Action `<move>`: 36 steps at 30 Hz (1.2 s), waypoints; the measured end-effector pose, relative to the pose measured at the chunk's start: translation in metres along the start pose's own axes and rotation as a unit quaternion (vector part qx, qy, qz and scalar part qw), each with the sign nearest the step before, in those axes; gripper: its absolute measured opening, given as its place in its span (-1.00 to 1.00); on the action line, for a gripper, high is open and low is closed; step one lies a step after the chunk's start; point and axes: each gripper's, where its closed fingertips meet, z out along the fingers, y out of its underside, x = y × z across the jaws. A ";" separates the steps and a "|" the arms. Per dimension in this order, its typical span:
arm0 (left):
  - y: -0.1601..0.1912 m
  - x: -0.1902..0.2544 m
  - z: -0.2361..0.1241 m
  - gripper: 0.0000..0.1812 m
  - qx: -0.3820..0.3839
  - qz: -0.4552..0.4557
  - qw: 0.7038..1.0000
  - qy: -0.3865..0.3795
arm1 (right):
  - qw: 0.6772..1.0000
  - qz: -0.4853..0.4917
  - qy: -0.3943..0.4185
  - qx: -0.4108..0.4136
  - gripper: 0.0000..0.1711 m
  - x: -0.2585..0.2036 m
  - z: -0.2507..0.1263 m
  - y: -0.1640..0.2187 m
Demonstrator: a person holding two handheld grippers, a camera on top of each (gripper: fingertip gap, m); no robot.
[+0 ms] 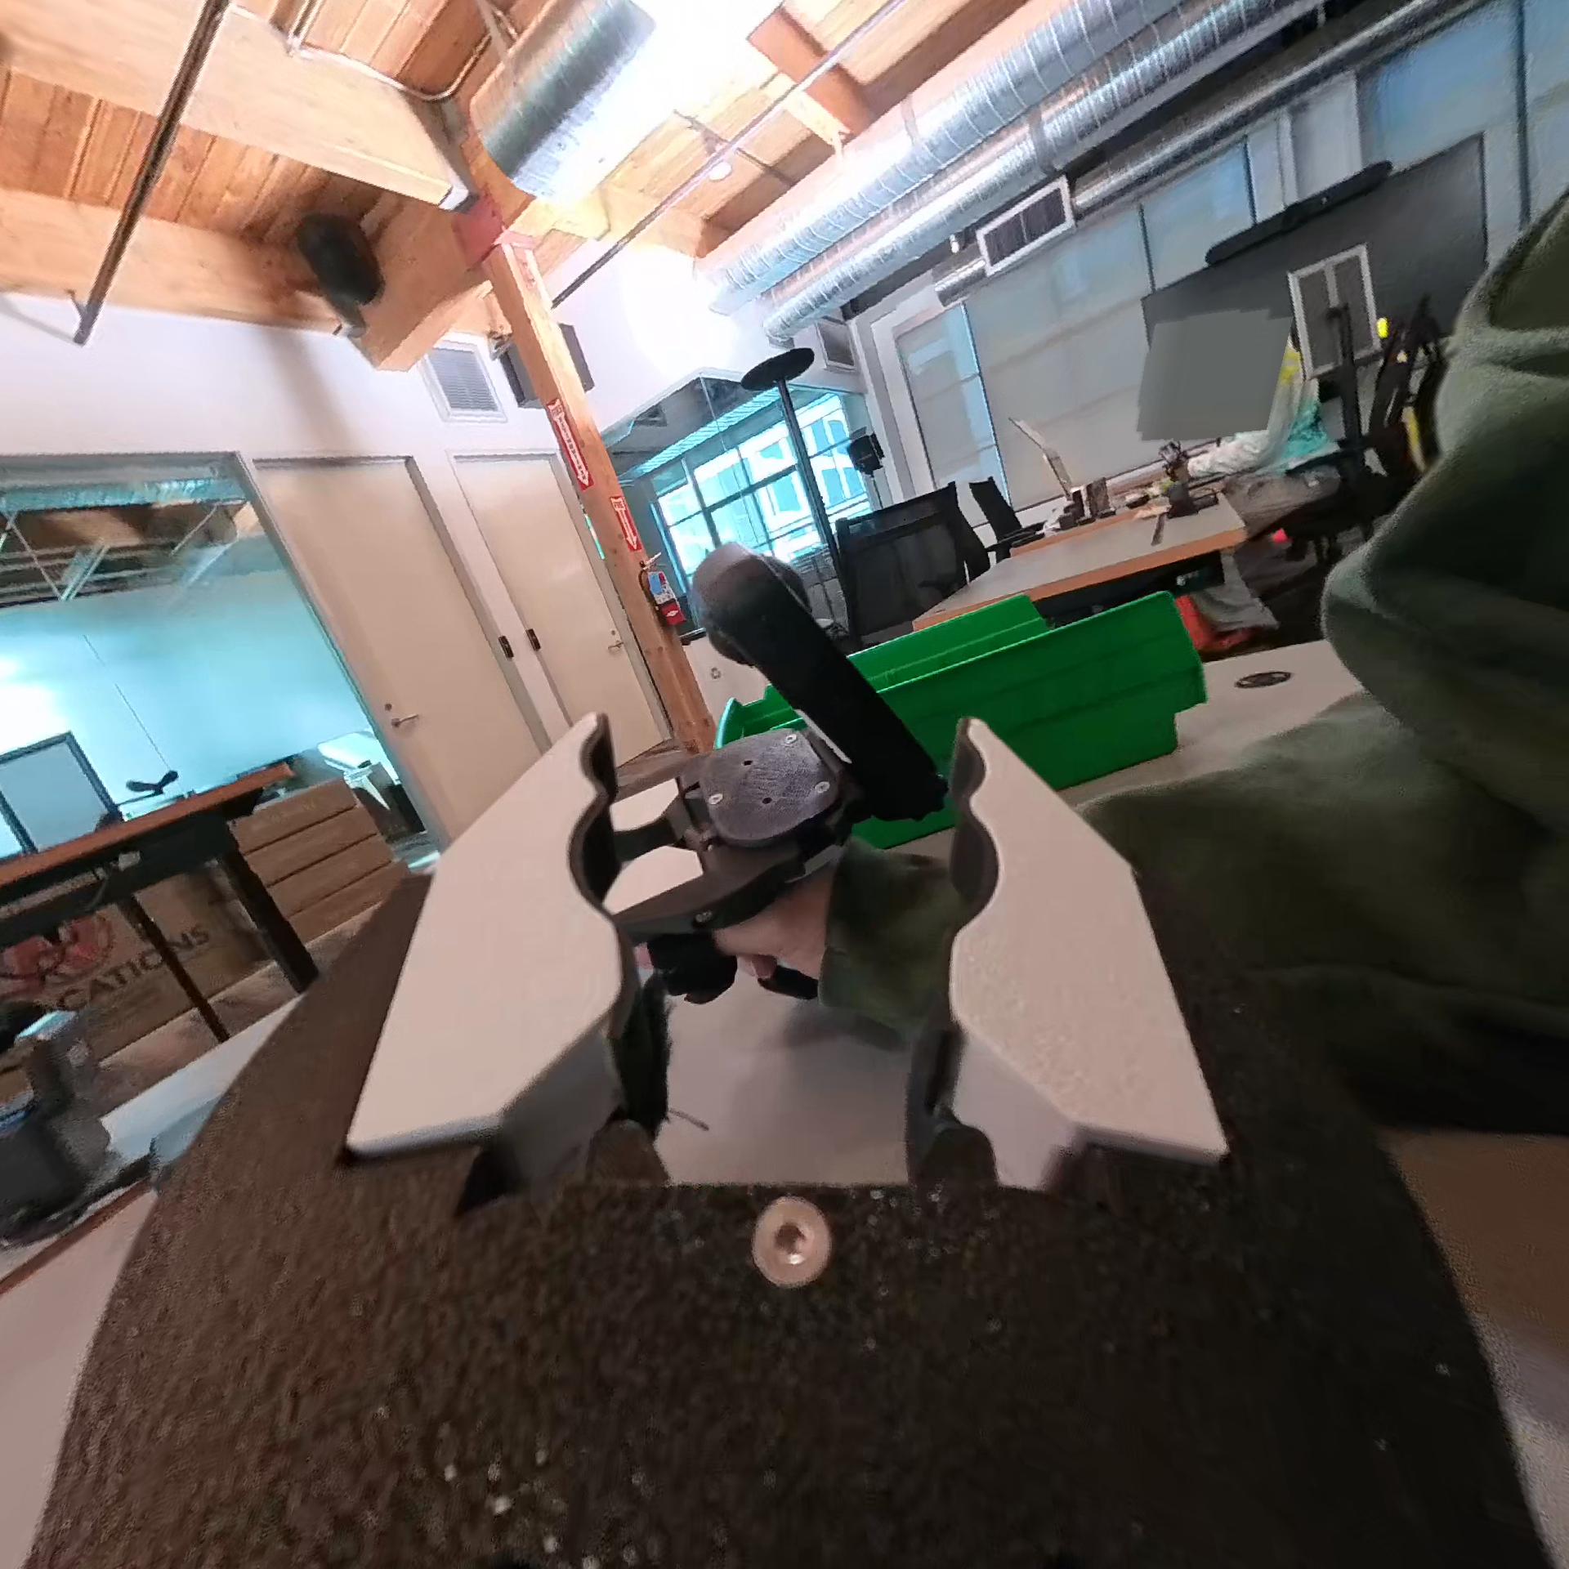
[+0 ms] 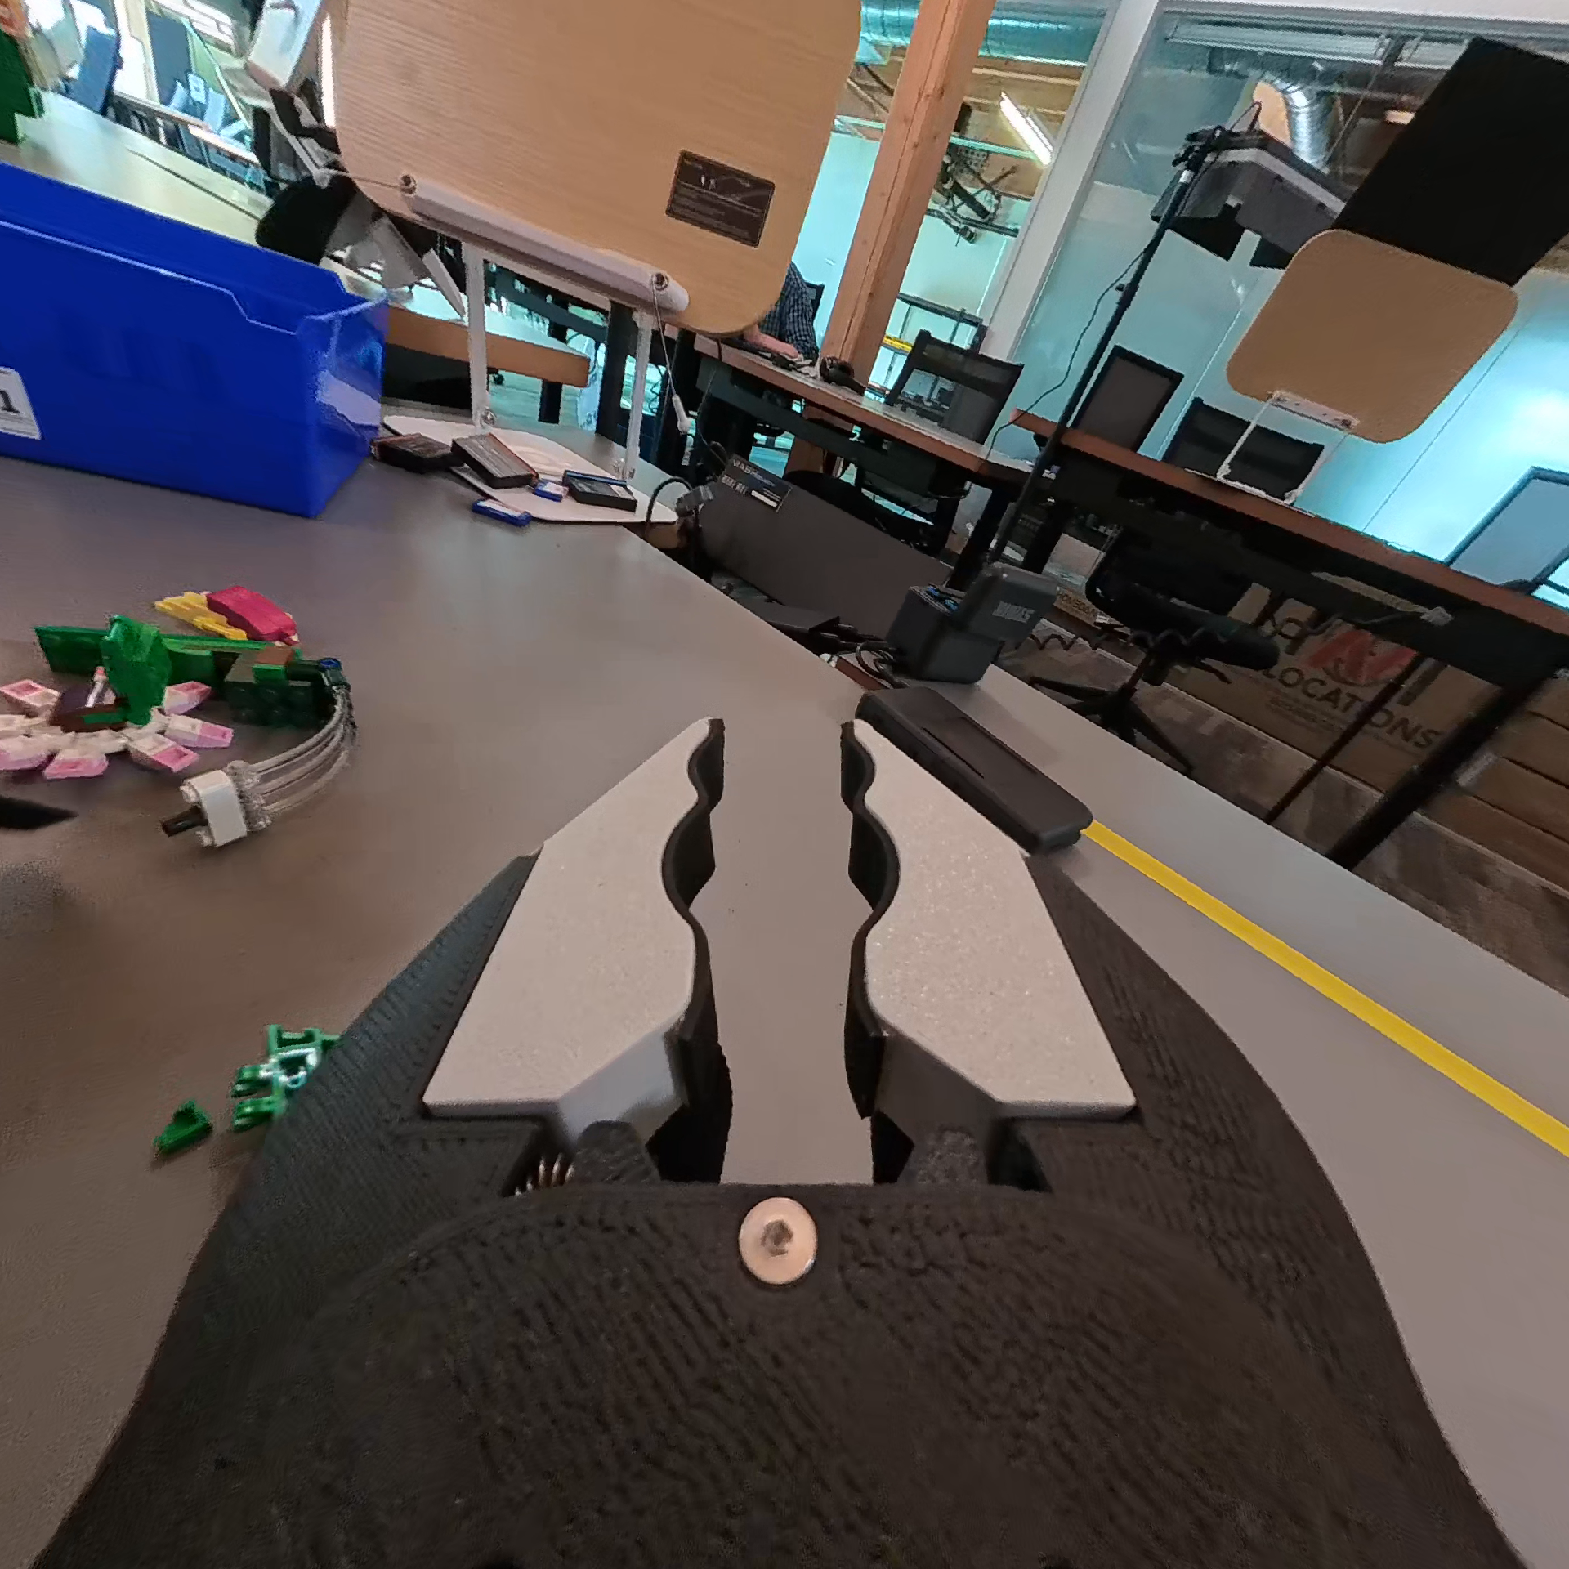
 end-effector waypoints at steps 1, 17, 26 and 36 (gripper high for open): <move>-0.001 0.002 0.000 -0.15 0.001 0.003 1.000 0.003 | 1.000 0.005 -0.001 0.004 -0.70 -0.001 -0.002 -0.002; 0.004 -0.017 -0.007 -0.23 -0.006 -0.033 0.999 -0.011 | 0.999 0.029 -0.016 0.016 -0.71 -0.004 -0.004 -0.005; -0.002 -0.010 -0.005 -0.24 0.003 0.026 1.000 -0.010 | 0.999 -0.032 0.024 -0.027 -0.71 0.005 0.001 0.008; -0.003 -0.009 0.001 -0.25 0.014 0.008 1.000 -0.005 | 0.988 -0.074 0.097 -0.091 -0.73 0.028 0.001 0.027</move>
